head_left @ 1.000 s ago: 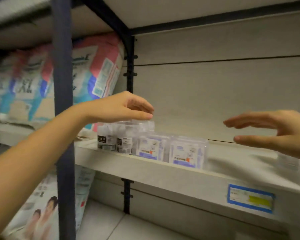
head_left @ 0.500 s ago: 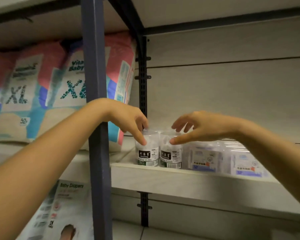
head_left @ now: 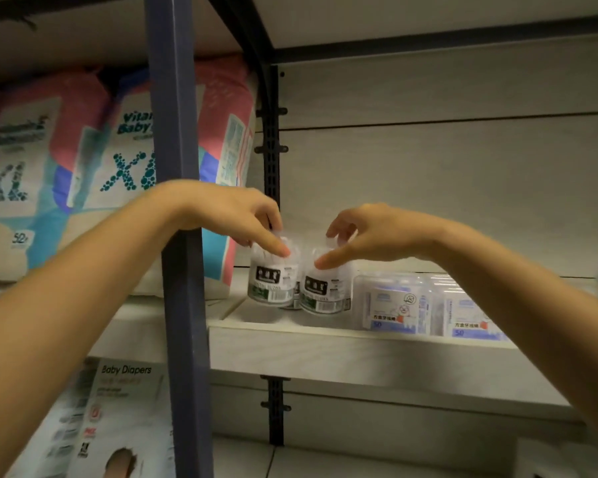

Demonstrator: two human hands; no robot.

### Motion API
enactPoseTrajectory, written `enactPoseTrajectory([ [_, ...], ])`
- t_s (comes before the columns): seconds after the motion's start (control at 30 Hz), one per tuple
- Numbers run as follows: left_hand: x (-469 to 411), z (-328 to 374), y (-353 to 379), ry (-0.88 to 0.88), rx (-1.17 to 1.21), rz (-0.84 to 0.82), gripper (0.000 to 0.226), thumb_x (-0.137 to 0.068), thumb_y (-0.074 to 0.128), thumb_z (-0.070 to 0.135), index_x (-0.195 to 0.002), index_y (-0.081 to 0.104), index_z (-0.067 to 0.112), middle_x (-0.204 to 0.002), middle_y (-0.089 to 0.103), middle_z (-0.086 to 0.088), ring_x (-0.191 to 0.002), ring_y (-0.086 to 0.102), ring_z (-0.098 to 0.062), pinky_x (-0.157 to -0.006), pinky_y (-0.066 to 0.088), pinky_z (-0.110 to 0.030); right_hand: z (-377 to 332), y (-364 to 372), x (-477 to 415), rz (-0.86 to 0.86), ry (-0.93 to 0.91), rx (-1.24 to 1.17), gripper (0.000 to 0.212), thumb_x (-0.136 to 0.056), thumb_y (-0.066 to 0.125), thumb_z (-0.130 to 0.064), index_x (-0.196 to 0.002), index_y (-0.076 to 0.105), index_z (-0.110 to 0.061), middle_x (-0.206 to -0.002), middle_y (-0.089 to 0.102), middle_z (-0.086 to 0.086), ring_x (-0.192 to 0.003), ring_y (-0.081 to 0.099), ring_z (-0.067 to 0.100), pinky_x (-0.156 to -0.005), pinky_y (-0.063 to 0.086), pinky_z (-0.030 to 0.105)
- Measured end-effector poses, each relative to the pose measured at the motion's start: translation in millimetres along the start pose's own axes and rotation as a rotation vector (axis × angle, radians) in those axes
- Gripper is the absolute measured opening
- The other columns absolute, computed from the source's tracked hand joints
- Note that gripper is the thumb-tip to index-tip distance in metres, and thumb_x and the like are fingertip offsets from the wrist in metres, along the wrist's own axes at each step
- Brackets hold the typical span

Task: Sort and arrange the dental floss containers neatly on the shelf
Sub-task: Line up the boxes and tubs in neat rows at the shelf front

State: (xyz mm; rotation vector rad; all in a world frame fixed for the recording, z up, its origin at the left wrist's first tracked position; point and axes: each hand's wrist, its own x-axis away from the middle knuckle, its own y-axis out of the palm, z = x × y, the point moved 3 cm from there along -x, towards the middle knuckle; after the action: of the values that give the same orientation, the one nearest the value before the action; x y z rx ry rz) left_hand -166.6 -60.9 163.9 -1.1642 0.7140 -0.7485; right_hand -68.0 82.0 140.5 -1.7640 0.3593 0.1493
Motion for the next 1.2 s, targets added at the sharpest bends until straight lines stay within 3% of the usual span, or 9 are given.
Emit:
enactPoseTrajectory([
  [0.13, 17.1, 27.4, -28.7, 0.082, 0.07, 0.177, 0.071, -0.053, 0.07, 0.055, -0.114, 0.058, 0.022, -0.107, 0.065, 0.004, -0.096, 0.063, -0.012, -0.077, 0.048, -0.021, 3.7, -39.3, 27.1, 0.134, -0.041, -0.101, 0.06, -0.076, 0.065, -0.047, -0.127, 0.051, -0.019, -0.112, 0.055, -0.005, -0.091, 0.052, 0.007, -0.071, 0.04, 0.015],
  [0.23, 23.3, 70.6, -33.6, 0.203, 0.133, 0.253, 0.075, -0.044, 0.076, 0.065, -0.106, 0.064, 0.025, -0.093, 0.074, 0.005, -0.084, 0.069, -0.005, -0.062, 0.052, -0.012, 27.5, -75.2, 61.4, 0.207, -0.008, -0.141, 0.056, -0.076, 0.064, -0.045, -0.126, 0.05, -0.024, -0.099, 0.053, -0.013, -0.084, 0.049, -0.003, -0.069, 0.037, 0.014],
  [0.3, 19.8, 105.0, -26.7, 0.266, 0.169, 0.258, 0.073, -0.04, 0.077, 0.064, -0.101, 0.066, 0.026, -0.09, 0.074, 0.005, -0.082, 0.069, -0.002, -0.059, 0.052, -0.009, 52.0, -95.6, 87.4, 0.245, 0.027, -0.132, 0.055, -0.074, 0.064, -0.047, -0.124, 0.051, -0.029, -0.092, 0.05, -0.02, -0.084, 0.048, -0.005, -0.067, 0.034, 0.014],
  [0.37, 11.1, 142.2, -13.6, 0.299, 0.21, 0.26, 0.069, -0.041, 0.072, 0.057, -0.102, 0.067, 0.024, -0.092, 0.072, 0.003, -0.084, 0.069, -0.006, -0.066, 0.055, -0.014, 79.2, -111.7, 114.1, 0.257, 0.063, -0.104, 0.056, -0.071, 0.064, -0.049, -0.123, 0.051, -0.032, -0.093, 0.05, -0.021, -0.086, 0.048, -0.005, -0.068, 0.033, 0.015],
  [0.47, -6.9, 196.3, 9.9, 0.308, 0.255, 0.257, 0.067, -0.044, 0.069, 0.053, -0.104, 0.067, 0.023, -0.096, 0.07, 0.004, -0.091, 0.066, -0.009, -0.079, 0.054, -0.025, 122.7, -130.5, 148.2, 0.215, 0.13, -0.063, 0.068, -0.062, 0.061, -0.055, -0.125, 0.05, -0.033, -0.101, 0.052, -0.018, -0.093, 0.051, 0.0, -0.071, 0.035, 0.015],
  [0.67, -50.7, 258.3, 56.0, 0.237, 0.289, 0.255, 0.043, -0.064, 0.077, 0.038, -0.1, 0.068, 0.017, -0.093, 0.068, 0.0, -0.092, 0.066, -0.015, -0.079, 0.057, -0.027, 197.8, -141.6, 184.0, 0.085, 0.166, -0.036, 0.074, -0.059, 0.06, -0.056, -0.128, 0.049, -0.032, -0.118, 0.054, -0.012, -0.107, 0.053, 0.009, -0.088, 0.04, 0.026],
  [0.9, -75.7, 262.4, 90.3, 0.152, 0.236, 0.171, 0.041, -0.065, 0.078, 0.039, -0.098, 0.068, 0.016, -0.095, 0.069, 0.0, -0.093, 0.062, -0.015, -0.084, 0.048, -0.029, 229.0, -121.9, 173.7, -0.062, 0.097, -0.016, 0.061, -0.076, 0.067, -0.04, -0.132, 0.048, -0.026, -0.119, 0.054, -0.012, -0.106, 0.055, 0.008, -0.081, 0.043, 0.017],
  [1.07, -86.2, 263.4, 98.5, 0.143, 0.203, 0.078, 0.044, -0.066, 0.077, 0.042, -0.103, 0.066, 0.019, -0.097, 0.065, 0.006, -0.094, 0.058, -0.009, -0.088, 0.045, -0.027, 240.2, -114.1, 163.5, -0.158, 0.107, 0.0, 0.06, -0.077, 0.069, -0.036, -0.132, 0.048, -0.026, -0.128, 0.054, -0.01, -0.112, 0.054, 0.01, -0.09, 0.044, 0.023],
  [1.2, -94.7, 265.4, 107.7, 0.124, 0.116, 0.032, 0.053, -0.068, 0.075, 0.045, -0.112, 0.061, 0.02, -0.103, 0.06, 0.009, -0.101, 0.056, -0.009, -0.094, 0.045, -0.029, 243.3, -108.4, 159.5, -0.183, 0.109, 0.047, 0.059, -0.077, 0.069, -0.037, -0.131, 0.049, -0.024, -0.124, 0.055, -0.009, -0.111, 0.054, 0.011, -0.08, 0.044, 0.016],
])
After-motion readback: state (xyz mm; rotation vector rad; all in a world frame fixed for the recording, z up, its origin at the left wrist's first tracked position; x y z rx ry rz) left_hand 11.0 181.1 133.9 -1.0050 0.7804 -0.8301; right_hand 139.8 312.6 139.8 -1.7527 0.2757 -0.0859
